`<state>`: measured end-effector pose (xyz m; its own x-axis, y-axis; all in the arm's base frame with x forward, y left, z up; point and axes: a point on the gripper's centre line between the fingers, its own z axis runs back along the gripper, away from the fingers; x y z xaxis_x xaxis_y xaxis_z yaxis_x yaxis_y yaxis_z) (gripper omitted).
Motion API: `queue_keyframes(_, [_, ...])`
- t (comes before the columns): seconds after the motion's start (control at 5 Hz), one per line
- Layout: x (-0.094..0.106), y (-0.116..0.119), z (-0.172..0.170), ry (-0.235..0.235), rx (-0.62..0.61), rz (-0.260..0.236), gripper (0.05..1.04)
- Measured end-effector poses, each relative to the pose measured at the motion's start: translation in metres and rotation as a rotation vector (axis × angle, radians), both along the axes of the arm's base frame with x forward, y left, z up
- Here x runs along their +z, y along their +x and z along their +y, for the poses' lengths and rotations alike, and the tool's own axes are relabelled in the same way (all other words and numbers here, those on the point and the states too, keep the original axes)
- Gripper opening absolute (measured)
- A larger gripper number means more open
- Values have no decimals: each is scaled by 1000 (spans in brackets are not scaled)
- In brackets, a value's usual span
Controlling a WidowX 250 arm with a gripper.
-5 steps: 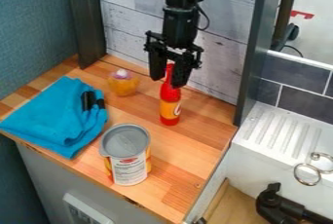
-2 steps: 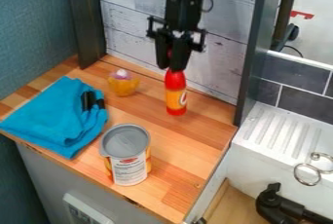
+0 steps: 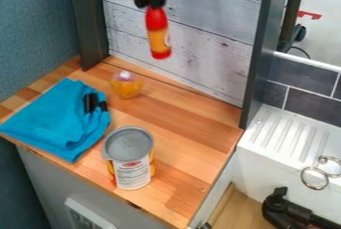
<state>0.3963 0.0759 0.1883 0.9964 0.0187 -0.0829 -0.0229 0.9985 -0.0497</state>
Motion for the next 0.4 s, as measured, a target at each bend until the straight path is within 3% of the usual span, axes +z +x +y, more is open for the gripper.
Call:
queue_keyframes(0.2, [12,-2,19,16,58,4,342])
queue_keyframes(0.4, [24,-7,39,61,127,-5,342])
